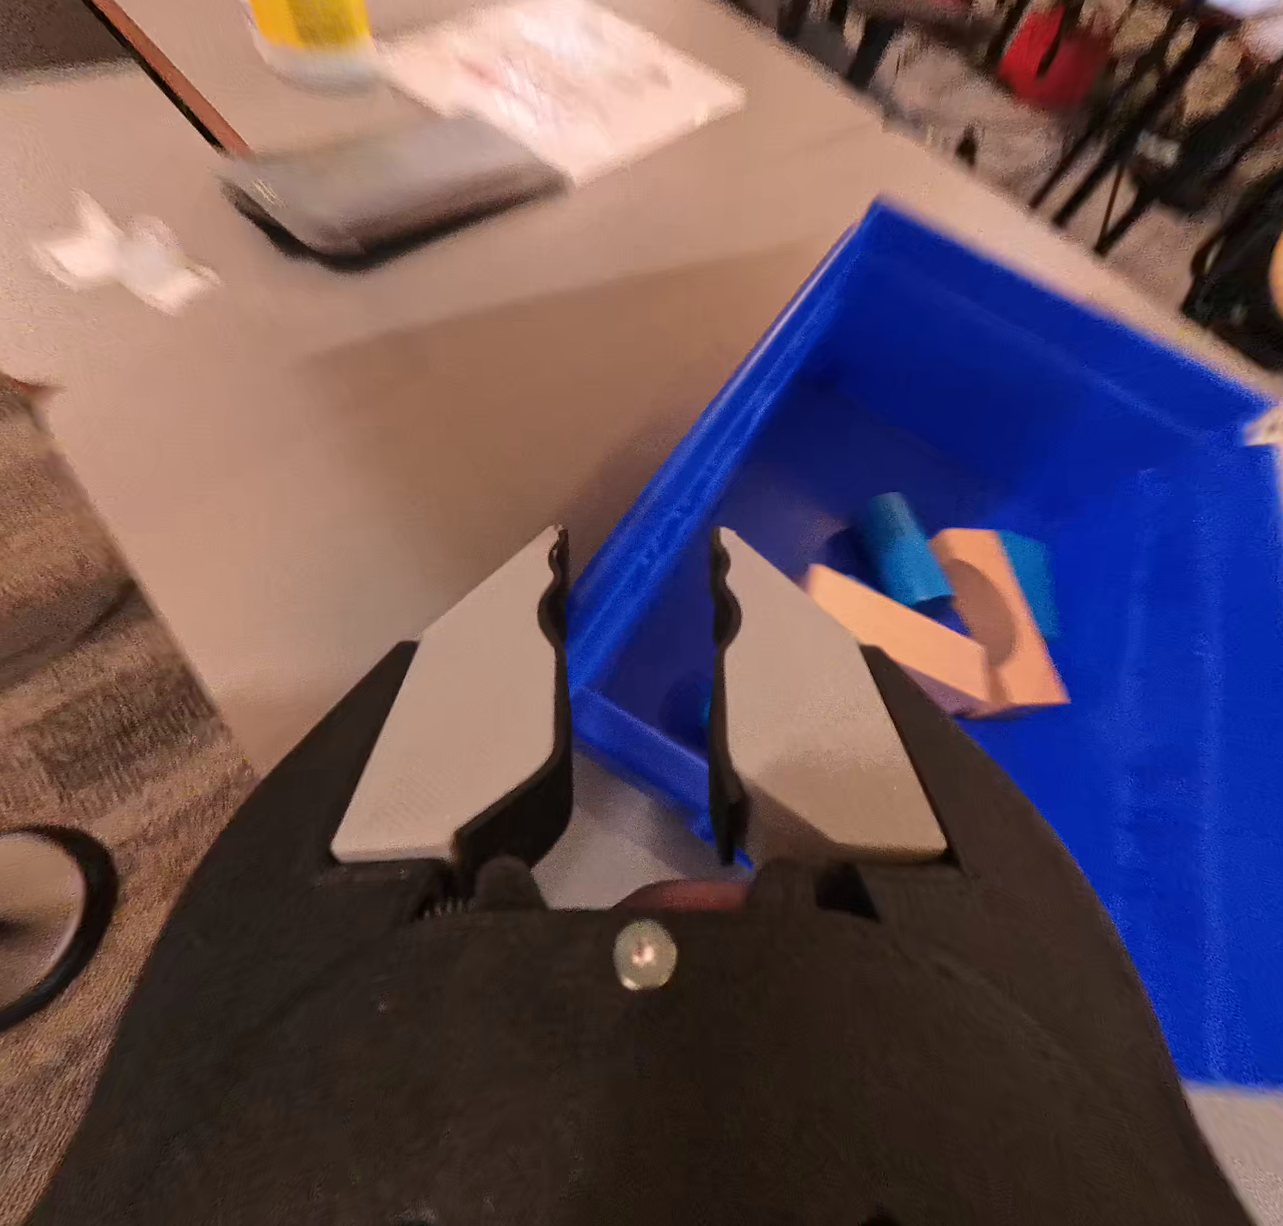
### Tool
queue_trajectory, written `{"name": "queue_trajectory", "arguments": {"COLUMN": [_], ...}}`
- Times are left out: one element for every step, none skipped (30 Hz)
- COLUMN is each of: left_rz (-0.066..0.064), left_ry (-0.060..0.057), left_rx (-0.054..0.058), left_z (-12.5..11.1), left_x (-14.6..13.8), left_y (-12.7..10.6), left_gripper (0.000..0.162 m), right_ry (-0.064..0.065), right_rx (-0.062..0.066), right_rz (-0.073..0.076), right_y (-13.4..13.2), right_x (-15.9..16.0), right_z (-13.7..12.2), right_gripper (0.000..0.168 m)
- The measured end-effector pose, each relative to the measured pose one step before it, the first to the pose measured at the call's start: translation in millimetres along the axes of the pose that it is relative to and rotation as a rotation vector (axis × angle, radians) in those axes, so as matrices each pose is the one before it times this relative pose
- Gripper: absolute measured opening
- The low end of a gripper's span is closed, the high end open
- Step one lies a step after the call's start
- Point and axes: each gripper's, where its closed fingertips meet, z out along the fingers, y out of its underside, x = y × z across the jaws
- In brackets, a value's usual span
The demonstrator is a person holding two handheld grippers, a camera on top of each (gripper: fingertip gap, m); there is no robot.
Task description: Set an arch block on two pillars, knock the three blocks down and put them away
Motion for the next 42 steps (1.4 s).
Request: {"name": "queue_trajectory", "arguments": {"left_rz": [0.0064,0.0056,0.0049,0.0038,0.0007,0.0015,0.0052,0.006,0.004,0.0041,0.0101,0.0157,0.0147,0.0134,0.0148,0.0116,0.0047,0.0005,-0.0031,-0.0062,-0.0071,-0.006,-0.0012,0.0022,0.0028,0.0015,-0.0051,-0.017,-0.0361,-0.0547,-0.0667,-0.0676,-0.0532,-0.0239,0.009,0.0246,0.0224,0.013,0.004,-0.0029,-0.004,0.0017], "left_ry": [-0.0013,0.0016,0.0067,0.0126,0.0198,0.0272,0.033,0.0373,0.0398,0.0422,0.0435,0.0428,0.042,0.0417,0.0413,0.0419,0.0434,0.0441,0.0439,0.0413,0.0376,0.0331,0.024,0.0173,0.0145,0.0105,0.0096,0.0112,0.0182,0.0424,0.0471,0.0423,0.0518,0.0369,0.0115,-0.0049,-0.008,-0.0079,-0.0128,-0.0163,-0.0183,-0.0296], "left_rx": [0.0003,0.0024,0.0035,0.006,0.01,0.0116,0.0105,0.0091,0.0097,0.0096,0.0076,0.0067,0.0065,0.0042,-0.0003,-0.0032,-0.0034,-0.0044,-0.0056,-0.0062,-0.0103,-0.0163,-0.0188,-0.0227,-0.0275,-0.0279,-0.0259,-0.0237,-0.0226,-0.015,-0.0018,0.0166,0.0279,0.0226,0.0136,0.0085,0.0087,0.0095,0.0057,-0.0023,-0.0074,-0.0106], "left_z": [-3.22,-2.6,-1.86,-1.03,-0.33,0.78,1.85,3.21,4.6,6.29,7.83,9.57,11.12,12.79,13.91,15.13,16.15,17.15,18.42,19.85,20.79,21.24,21.4,21.26,20.83,19.74,18.51,17.75,17.25,15.88,11.86,5.96,-0.92,-6.63,-10.93,-14.27,-16.74,-18.22,-18.21,-17.51,-16.54,-15.28], "left_x": [-1.25,0.52,2.75,5.2,7.9,10.57,13.03,15.01,16.53,17.89,19.03,19.54,20.17,20.72,20.9,21.05,21.08,20.62,19.75,18.29,17.0,15.92,14.41,13.29,12.36,11.48,10.38,9.31,8.72,11.15,10.71,8.32,9.17,7.42,3.78,0.35,-1.91,-4.27,-7.12,-9.46,-11.24,-14.08], "left_y": [-0.97,-1.61,-1.97,-2.77,-3.77,-4.37,-4.84,-5.41,-6.17,-6.73,-6.41,-6.05,-5.63,-4.89,-3.81,-2.8,-2.29,-1.31,-0.21,1.19,3.22,5.19,6.44,7.8,8.71,8.52,7.36,6.17,4.63,2.15,-0.72,-4.14,-6.44,-5.29,-2.58,-0.42,1.06,1.99,3.04,4.36,5.16,6.01], "left_gripper": [0.002,0.002,0.002,0.002,0.002,0.002,0.002,0.002,0.002,0.002,0.002,0.002,0.002,0.002,0.002,0.003,0.002,0.002,0.002,0.002,0.003,0.003,0.003,0.004,0.004,0.004,0.004,0.004,0.004,0.004,0.004,0.007,0.015,0.018,0.024,0.031,0.036,0.037,0.037,0.036,0.037,0.038], "right_ry": [-0.0118,-0.0088,-0.0065,-0.0016,0.0056,0.0163,0.0272,0.021,0.0119,0.0233,0.0511,0.0499,0.0407,0.024,0.0133,0.0241,0.025,0.0108,0.004,0.0078,0.0178,0.0281,0.034,0.0296,0.0192,0.0125,0.0005,-0.0026,0.0044,0.0118,0.012,0.0182,0.0217,0.014,0.0063,-0.0089,-0.0342,-0.0672,-0.0906,-0.102,-0.0959,-0.0742], "right_rx": [0.0715,0.0679,0.0487,0.0299,0.0289,0.031,0.0308,0.0201,0.0088,0.0072,0.0081,0.0094,0.007,-0.0031,-0.0155,-0.019,-0.0189,-0.02,-0.0225,-0.0221,-0.0158,-0.0115,-0.0149,-0.0235,-0.021,-0.0177,-0.0242,-0.0266,-0.01,0.0125,0.0126,0.0053,0.0057,0.0069,0.0027,0.0035,0.0114,0.0133,0.0157,0.0123,-0.0004,-0.0197], "right_rz": [-0.0059,-0.0055,-0.0132,-0.0211,-0.0154,-0.0048,0.008,0.0205,0.0219,0.0165,0.018,0.0116,0.0144,0.0216,0.0244,0.0298,0.0336,0.032,0.028,0.0205,0.0125,0.0066,0.0052,0.0104,0.0104,0.0122,0.0143,0.0115,0.0062,0.0017,-0.0021,-0.0038,-0.0047,-0.006,-0.0019,0.0041,0.0084,0.0064,0.0011,-0.0054,-0.0056,-0.004], "right_y": [-13.1,-10.52,-5.57,-0.55,1.61,3.21,4.13,5.04,5.09,4.22,3.13,2.27,2.24,3.51,5.47,6.41,6.48,6.62,6.74,7.12,7.22,8.08,9.43,9.93,8.52,6.43,5.32,4.02,0.62,-2.66,-2.68,-1.5,-0.92,-0.7,-0.27,-1.1,-3.1,-4.3,-5.03,-4.1,-1.1,3.48], "right_x": [-1.29,2.25,5.37,8.54,11.52,15.16,18.92,19.58,19.26,21.45,25.71,25.82,24.66,22.04,20.1,20.85,20.33,17.04,14.56,13.65,13.74,14.13,13.98,12.33,10.09,8.46,6.09,4.67,4.64,4.56,4.15,4.97,5.34,3.96,2.49,-0.82,-6.93,-15.13,-22.37,-27.38,-28.68,-25.97], "right_z": [-16.61,-18.21,-19.21,-19.67,-19.95,-20.71,-20.69,-20.08,-19.33,-18.77,-18.33,-16.97,-15.19,-13.12,-11.36,-9.66,-8.0,-6.26,-4.97,-4.2,-3.21,-1.71,-0.21,1.39,2.32,2.56,2.14,0.82,-0.59,-1.56,-2.05,-2.41,-2.93,-3.29,-3.42,-3.35,-2.95,-2.28,-0.55,2.32,6.18,10.54], "right_gripper": [0.04,0.041,0.044,0.044,0.044,0.044,0.048,0.049,0.049,0.049,0.049,0.049,0.049,0.049,0.049,0.049,0.049,0.049,0.049,0.049,0.049,0.048,0.048,0.048,0.048,0.048,0.048,0.048,0.048,0.048,0.048,0.048,0.048,0.048,0.047,0.046,0.044,0.042,0.042,0.042,0.042,0.041]}}
